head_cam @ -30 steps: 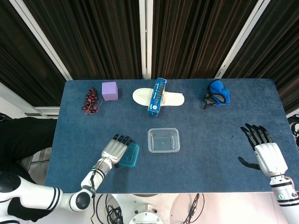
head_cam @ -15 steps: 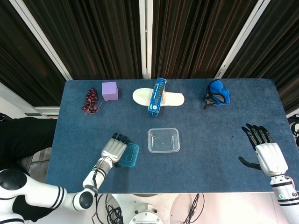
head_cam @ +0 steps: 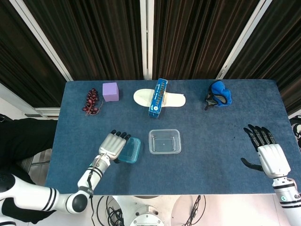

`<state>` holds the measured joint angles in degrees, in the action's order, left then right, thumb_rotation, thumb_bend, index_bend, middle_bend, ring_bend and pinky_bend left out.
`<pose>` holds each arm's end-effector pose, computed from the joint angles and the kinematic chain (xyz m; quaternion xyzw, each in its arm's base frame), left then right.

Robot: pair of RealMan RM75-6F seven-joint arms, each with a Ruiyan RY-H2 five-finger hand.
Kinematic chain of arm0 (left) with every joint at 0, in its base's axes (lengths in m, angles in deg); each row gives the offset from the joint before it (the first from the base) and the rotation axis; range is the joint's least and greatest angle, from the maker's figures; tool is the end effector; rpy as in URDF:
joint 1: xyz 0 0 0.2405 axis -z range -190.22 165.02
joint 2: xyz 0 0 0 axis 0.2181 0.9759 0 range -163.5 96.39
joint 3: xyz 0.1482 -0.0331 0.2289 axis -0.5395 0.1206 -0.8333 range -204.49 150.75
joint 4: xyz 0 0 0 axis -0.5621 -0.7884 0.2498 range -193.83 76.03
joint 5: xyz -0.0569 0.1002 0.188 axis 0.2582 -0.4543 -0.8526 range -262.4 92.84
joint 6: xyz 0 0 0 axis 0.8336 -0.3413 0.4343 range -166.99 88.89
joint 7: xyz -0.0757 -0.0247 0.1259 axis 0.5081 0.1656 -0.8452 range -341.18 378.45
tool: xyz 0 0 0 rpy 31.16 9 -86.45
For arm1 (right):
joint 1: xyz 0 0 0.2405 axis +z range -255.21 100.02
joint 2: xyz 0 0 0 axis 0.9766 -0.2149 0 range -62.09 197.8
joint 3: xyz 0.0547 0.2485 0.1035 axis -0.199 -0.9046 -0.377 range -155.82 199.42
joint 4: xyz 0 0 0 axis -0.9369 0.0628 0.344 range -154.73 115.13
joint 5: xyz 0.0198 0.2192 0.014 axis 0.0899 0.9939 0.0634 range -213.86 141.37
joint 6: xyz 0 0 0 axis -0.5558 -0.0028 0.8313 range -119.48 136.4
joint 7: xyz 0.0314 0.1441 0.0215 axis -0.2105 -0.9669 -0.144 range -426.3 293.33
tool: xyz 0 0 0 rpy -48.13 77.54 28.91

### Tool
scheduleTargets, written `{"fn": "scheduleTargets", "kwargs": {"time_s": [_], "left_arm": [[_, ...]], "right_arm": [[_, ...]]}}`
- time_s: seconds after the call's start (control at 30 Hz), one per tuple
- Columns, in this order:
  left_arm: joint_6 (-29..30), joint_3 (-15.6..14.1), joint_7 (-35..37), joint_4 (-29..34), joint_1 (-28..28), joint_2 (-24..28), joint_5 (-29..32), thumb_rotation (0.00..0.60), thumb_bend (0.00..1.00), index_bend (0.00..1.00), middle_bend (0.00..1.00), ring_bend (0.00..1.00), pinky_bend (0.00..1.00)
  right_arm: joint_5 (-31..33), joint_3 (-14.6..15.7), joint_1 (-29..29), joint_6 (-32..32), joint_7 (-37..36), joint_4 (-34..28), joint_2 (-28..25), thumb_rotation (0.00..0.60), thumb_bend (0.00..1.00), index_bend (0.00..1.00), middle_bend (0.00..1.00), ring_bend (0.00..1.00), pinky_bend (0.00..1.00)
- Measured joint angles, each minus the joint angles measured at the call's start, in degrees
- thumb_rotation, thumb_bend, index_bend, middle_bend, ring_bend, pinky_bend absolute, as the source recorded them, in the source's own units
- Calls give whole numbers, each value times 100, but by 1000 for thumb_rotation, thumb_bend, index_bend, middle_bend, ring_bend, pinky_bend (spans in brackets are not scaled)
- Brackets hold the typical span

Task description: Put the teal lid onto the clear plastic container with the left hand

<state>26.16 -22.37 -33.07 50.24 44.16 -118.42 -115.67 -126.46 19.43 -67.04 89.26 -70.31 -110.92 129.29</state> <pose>-0.0959 0.3164 -0.0311 -0.8109 -0.3478 -0.2236 0.4142 -0.3157 -0.2186 0.1603 0.6491 -0.3640 0.4011 0.5341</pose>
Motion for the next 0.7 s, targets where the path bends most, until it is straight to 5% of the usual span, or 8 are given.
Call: {"fn": "scheduleTargets", "kwargs": {"time_s": [0.2,0.37,0.7], "left_arm": [[47,342,102,474,184,227,-314,600,80,355,348,222,184],[-126,426,-73,494,539,-73,-490,600,80,355,347,222,185],[-423,68,-554,506,1037,-687,-759,600,73,354,348,222,185]], "right_arm": [[-50,7,-22,64,24,-28,0,600,117,0,36,0,0],[-55,41,-70,97,33,-34,-15,600,117,0,36,0,0],[-17,98,-230,233,-55,30,-34,600,115,0,36,0,0]]}}
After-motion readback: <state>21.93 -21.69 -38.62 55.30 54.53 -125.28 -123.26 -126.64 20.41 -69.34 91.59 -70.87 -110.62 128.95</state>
